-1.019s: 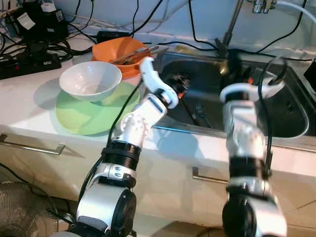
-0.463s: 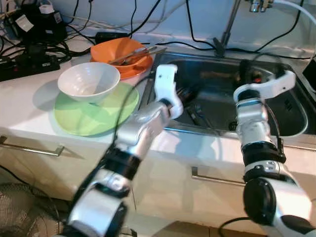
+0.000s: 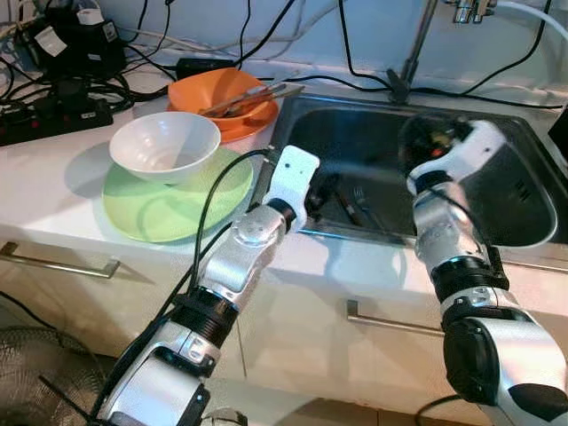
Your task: Kitchen organization
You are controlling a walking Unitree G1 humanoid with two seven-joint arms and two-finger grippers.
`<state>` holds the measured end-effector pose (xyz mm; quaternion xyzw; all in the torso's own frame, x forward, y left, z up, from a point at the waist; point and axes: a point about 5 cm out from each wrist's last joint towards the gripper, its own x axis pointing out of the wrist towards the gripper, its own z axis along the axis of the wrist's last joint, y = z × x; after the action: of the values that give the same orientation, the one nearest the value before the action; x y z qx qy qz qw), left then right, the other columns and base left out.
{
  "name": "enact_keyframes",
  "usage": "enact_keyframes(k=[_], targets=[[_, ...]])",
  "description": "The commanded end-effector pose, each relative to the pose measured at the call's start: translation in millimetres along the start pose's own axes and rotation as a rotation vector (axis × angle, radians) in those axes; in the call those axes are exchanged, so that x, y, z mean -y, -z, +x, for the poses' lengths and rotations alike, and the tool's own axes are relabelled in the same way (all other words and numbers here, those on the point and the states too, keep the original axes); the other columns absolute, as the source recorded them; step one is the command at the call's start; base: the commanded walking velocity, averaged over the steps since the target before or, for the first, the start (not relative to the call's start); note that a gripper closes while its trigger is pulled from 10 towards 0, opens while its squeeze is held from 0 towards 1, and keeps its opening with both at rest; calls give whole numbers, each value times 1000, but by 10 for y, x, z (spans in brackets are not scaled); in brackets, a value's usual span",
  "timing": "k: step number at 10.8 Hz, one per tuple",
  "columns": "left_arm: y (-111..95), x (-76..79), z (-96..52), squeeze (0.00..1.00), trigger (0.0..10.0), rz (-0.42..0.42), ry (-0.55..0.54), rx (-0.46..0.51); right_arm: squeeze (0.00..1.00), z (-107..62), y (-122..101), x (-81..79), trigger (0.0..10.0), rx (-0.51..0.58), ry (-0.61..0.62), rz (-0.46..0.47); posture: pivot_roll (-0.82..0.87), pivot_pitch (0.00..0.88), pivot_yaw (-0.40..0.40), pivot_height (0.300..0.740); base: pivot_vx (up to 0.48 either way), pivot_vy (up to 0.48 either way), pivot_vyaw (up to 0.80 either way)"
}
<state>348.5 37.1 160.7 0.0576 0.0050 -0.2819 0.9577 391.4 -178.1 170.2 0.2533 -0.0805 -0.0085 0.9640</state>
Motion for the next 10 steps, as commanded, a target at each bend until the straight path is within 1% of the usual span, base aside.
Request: enact_keyframes(k=[1, 2, 3, 5, 7, 10], targets=[[65, -3, -22, 0, 10000, 24, -11, -15, 0, 27, -39, -28, 10000, 7, -22, -68, 58, 0, -17, 740, 0, 0, 0], [106, -6, -39, 0, 10000, 54, -15, -28, 0, 10, 45, -46, 10000, -32, -41, -125, 63, 0, -23, 740, 0, 0, 0], [134, -2, -46, 0, 10000, 75, -16, -39, 0, -3, 112, -74, 10000, -61, -59, -157, 66, 0, -26, 740, 0, 0, 0], [186, 39, -55, 0, 10000, 102, 5, -63, 0, -21, 204, -126, 10000, -93, -84, -184, 71, 0, -30, 740, 0, 0, 0], [199, 73, -61, 0, 10000, 127, 17, -68, 0, -41, 269, -155, 10000, -126, -120, -241, 74, 0, -34, 740, 0, 0, 0], [249, 89, -77, 0, 10000, 146, 24, -91, 0, -74, 366, -183, 10000, -174, -156, -287, 72, 0, -36, 740, 0, 0, 0]])
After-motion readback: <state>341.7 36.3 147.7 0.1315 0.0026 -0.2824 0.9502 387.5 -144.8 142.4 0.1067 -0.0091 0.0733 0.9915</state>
